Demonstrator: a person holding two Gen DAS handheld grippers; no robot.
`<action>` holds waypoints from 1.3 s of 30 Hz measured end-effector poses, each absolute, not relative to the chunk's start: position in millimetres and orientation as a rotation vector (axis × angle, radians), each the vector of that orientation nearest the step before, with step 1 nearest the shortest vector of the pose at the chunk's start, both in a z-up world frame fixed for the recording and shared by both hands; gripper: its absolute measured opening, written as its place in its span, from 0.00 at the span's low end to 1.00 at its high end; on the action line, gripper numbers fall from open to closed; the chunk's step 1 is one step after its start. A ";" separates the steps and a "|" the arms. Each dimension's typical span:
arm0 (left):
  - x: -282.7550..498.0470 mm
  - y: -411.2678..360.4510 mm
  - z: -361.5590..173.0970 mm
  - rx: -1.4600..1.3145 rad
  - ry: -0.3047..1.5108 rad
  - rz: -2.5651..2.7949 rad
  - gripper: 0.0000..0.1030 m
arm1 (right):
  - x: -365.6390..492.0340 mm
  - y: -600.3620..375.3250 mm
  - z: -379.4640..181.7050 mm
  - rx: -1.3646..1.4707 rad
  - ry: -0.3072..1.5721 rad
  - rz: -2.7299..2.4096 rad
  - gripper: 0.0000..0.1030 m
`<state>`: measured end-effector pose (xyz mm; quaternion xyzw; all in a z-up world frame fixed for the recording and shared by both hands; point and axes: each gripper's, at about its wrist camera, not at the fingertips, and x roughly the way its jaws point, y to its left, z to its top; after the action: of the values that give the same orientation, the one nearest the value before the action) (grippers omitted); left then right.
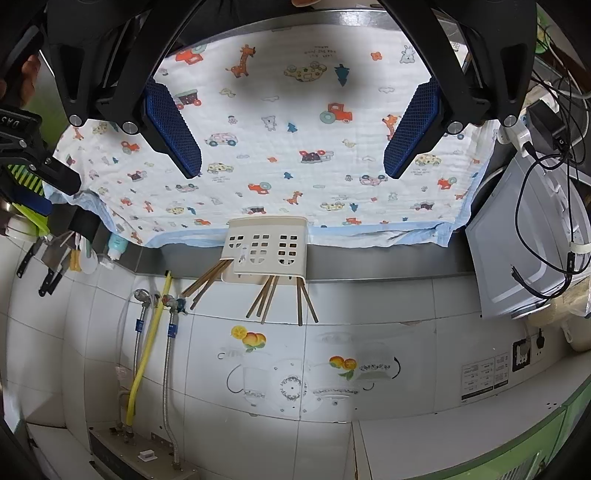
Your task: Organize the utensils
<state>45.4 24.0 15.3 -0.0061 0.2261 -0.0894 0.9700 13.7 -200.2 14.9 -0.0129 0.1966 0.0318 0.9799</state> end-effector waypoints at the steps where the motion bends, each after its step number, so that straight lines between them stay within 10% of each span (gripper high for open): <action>1: 45.4 24.5 15.3 -0.015 0.457 -0.181 0.95 | 13.6 -200.3 15.0 -0.025 0.395 0.066 0.93; 39: 46.2 19.8 9.3 -0.012 0.473 -0.191 0.95 | 9.9 -199.6 18.6 -0.015 0.391 0.070 0.93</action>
<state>46.2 19.8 9.3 -0.0057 0.2342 -0.0943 0.9676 9.9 -199.6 18.6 -0.0077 0.1942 0.0349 0.9803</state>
